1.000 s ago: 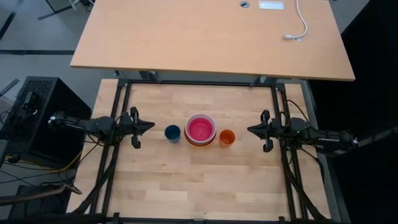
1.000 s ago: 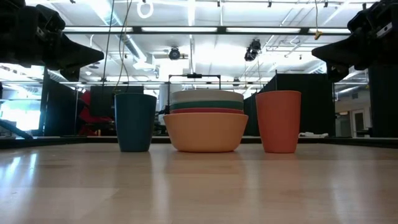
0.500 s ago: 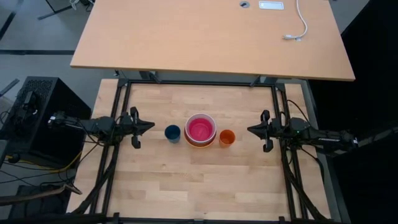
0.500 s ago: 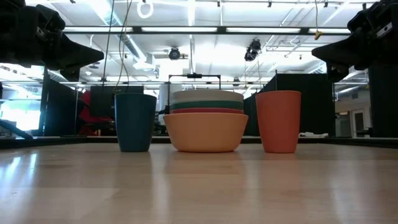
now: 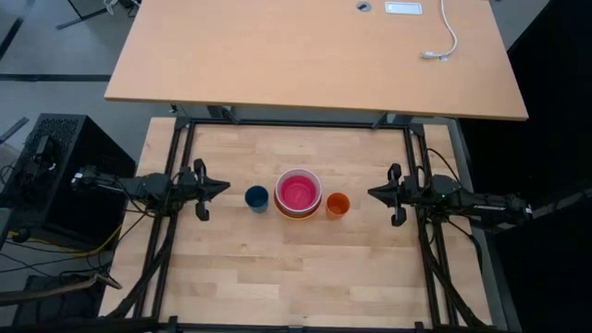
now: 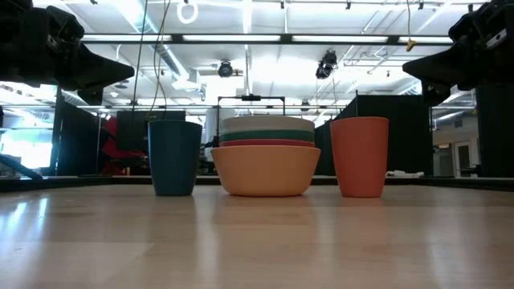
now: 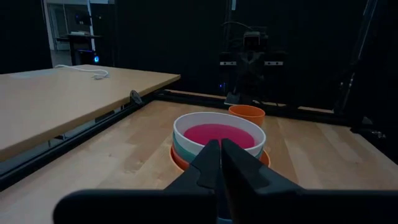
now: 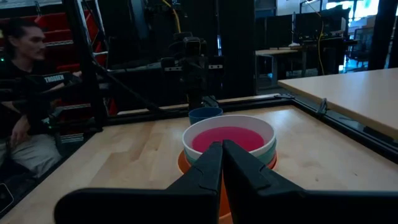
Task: Nest bowls inside each other
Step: Return to Home Position
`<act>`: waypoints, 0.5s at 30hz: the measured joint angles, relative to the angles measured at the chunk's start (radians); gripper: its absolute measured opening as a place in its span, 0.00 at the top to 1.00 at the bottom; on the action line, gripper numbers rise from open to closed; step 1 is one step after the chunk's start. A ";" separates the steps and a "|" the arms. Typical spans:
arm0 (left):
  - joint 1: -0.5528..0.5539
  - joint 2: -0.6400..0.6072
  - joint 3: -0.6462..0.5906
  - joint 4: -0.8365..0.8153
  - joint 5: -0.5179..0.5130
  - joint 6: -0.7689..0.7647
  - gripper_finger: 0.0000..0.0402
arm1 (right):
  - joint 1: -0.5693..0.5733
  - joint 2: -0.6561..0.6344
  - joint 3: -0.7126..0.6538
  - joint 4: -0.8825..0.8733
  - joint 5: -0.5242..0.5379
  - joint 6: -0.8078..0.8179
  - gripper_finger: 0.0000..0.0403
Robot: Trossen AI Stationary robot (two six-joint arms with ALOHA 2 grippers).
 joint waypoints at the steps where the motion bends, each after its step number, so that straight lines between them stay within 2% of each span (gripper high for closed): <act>1: 0.000 0.000 0.000 0.000 0.000 0.000 0.99 | 0.000 0.000 0.000 0.000 0.000 0.000 1.00; 15: 0.000 0.000 0.000 0.000 0.000 0.000 0.99 | 0.000 0.000 0.000 0.000 0.000 0.000 1.00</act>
